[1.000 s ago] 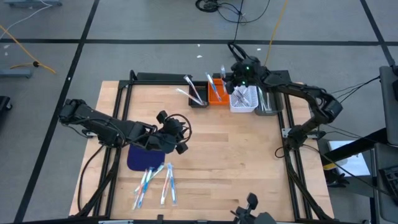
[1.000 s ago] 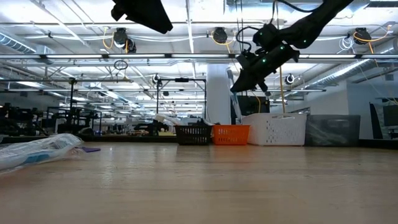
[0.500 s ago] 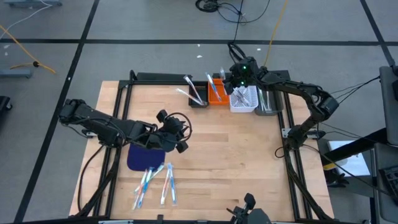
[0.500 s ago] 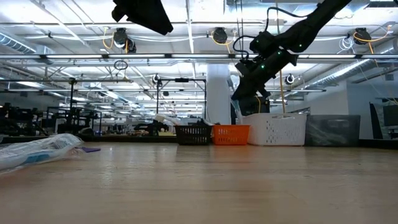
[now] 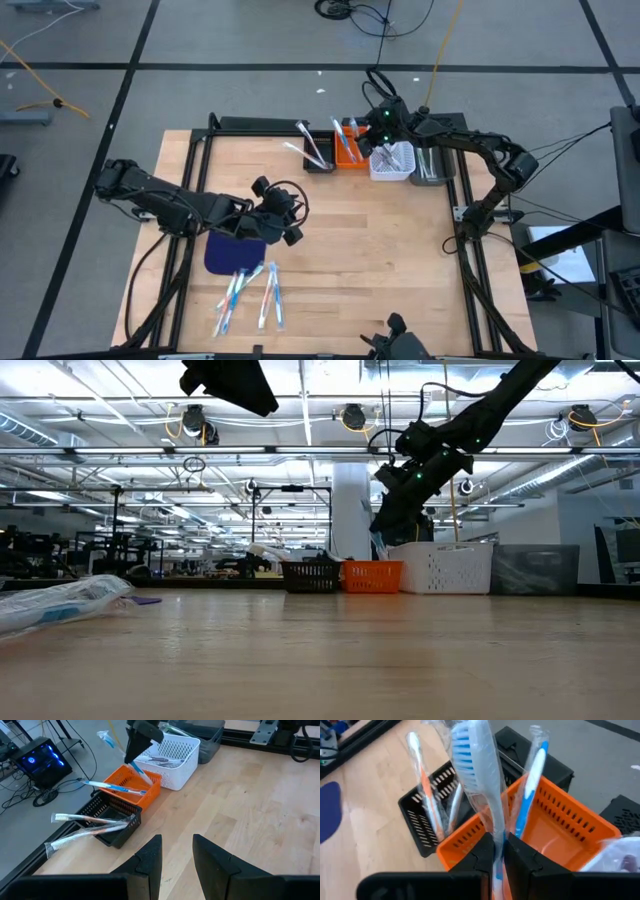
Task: Pick & Place Toothbrushes
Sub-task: Put the blue toothbrush into the orange bin
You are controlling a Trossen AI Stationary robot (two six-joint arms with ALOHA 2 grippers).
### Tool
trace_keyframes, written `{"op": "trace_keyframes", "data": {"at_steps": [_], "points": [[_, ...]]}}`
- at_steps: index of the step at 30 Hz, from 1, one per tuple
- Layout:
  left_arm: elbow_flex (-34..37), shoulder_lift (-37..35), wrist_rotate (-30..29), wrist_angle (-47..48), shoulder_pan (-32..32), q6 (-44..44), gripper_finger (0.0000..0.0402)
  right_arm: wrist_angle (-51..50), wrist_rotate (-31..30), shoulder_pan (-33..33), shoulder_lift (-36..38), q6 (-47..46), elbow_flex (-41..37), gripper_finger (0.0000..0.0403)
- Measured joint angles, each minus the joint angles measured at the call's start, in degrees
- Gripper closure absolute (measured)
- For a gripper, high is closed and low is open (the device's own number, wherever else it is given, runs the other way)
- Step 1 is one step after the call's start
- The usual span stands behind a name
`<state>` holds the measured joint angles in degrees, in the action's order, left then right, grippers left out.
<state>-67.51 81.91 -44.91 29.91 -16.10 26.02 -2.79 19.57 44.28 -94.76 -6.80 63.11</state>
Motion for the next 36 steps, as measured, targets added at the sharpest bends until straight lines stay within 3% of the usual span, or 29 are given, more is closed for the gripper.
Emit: {"op": "trace_keyframes", "data": {"at_steps": [6, 15, 28, 36], "points": [[0.0, 0.0, 0.1, 0.0, 0.0, 0.0, 0.0291, -0.5, -0.1, 0.0, 0.0, 2.0, 0.0, 0.038], [0.0, 0.0, 0.1, 0.0, 0.0, 0.0, 0.0291, -0.5, -4.6, 0.0, 0.0, 2.6, 0.0, 0.0316], [0.0, 0.0, 0.1, 0.1, 0.0, 0.1, 0.0291, -0.5, -4.5, -0.6, 0.0, 3.2, 0.0, 0.0297], [0.0, 0.0, 7.9, 4.3, -0.1, 3.6, 0.0291, 0.4, -1.4, -2.6, 0.0, 3.1, 0.0, 0.0296]]}}
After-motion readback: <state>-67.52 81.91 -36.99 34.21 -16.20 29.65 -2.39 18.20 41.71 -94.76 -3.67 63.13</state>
